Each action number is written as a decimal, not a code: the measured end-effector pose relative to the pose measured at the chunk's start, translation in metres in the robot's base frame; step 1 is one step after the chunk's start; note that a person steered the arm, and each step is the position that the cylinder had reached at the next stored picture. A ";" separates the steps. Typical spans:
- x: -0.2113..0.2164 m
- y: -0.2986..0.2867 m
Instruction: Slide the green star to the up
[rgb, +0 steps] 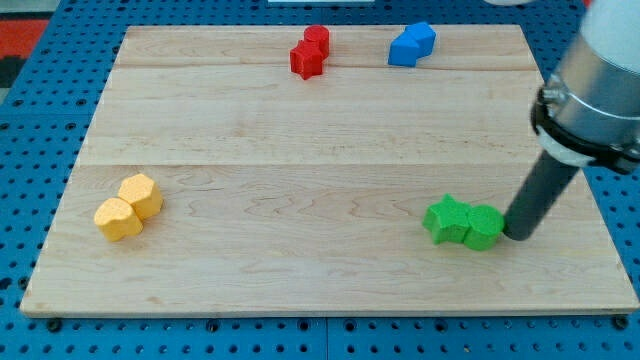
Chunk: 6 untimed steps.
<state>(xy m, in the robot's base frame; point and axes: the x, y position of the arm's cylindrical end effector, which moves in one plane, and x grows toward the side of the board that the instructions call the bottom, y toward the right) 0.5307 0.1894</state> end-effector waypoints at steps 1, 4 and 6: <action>-0.027 0.024; 0.014 0.036; -0.009 -0.025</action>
